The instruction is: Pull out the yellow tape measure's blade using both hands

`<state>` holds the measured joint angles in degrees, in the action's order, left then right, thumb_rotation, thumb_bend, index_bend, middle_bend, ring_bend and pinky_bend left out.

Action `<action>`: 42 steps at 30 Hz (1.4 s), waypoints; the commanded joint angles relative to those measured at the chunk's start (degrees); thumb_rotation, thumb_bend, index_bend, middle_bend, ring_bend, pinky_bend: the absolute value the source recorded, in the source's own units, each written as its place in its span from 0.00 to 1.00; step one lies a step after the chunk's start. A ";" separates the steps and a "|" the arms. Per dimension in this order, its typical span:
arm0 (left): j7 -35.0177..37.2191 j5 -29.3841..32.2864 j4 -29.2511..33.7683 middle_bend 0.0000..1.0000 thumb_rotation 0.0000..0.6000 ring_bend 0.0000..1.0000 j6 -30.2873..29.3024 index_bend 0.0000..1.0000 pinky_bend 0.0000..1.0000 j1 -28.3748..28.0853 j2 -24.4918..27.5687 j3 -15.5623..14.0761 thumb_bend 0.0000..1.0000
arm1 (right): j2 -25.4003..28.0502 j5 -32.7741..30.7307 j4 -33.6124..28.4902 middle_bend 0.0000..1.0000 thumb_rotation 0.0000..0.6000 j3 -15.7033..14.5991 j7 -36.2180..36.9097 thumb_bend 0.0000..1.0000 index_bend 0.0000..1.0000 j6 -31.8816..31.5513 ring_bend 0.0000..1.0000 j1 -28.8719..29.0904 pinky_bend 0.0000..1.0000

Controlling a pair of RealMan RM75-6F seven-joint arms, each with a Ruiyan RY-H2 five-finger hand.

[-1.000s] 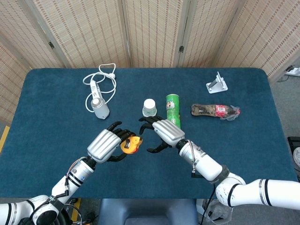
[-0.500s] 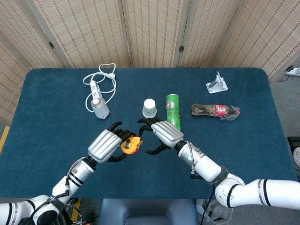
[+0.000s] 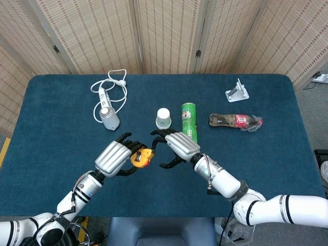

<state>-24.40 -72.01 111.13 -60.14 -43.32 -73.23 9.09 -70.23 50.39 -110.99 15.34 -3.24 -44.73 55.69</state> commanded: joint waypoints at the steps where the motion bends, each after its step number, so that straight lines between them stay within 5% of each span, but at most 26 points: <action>1: 0.07 0.09 -0.13 0.52 1.00 0.45 0.02 0.54 0.15 -0.01 -0.01 -0.07 0.41 | 0.03 0.00 0.10 0.18 1.00 -0.03 0.12 0.23 0.53 -0.09 0.13 0.00 0.11; 19: -0.04 -0.34 0.27 0.52 1.00 0.45 -0.40 0.54 0.16 0.17 0.50 -0.65 0.41 | -1.75 -0.94 1.12 0.25 1.00 -0.15 -0.63 0.23 0.71 -2.10 0.16 0.53 0.11; 42: 0.88 -1.47 0.80 0.53 1.00 0.46 -1.48 0.55 0.16 0.84 1.14 -0.76 0.42 | -2.70 -2.45 2.12 0.26 1.00 0.30 -1.54 0.23 0.72 -3.81 0.18 0.78 0.11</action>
<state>-23.55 -73.45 111.94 -61.59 -42.50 -72.10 8.31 -72.89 47.97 -108.91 15.63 -4.74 -48.50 56.46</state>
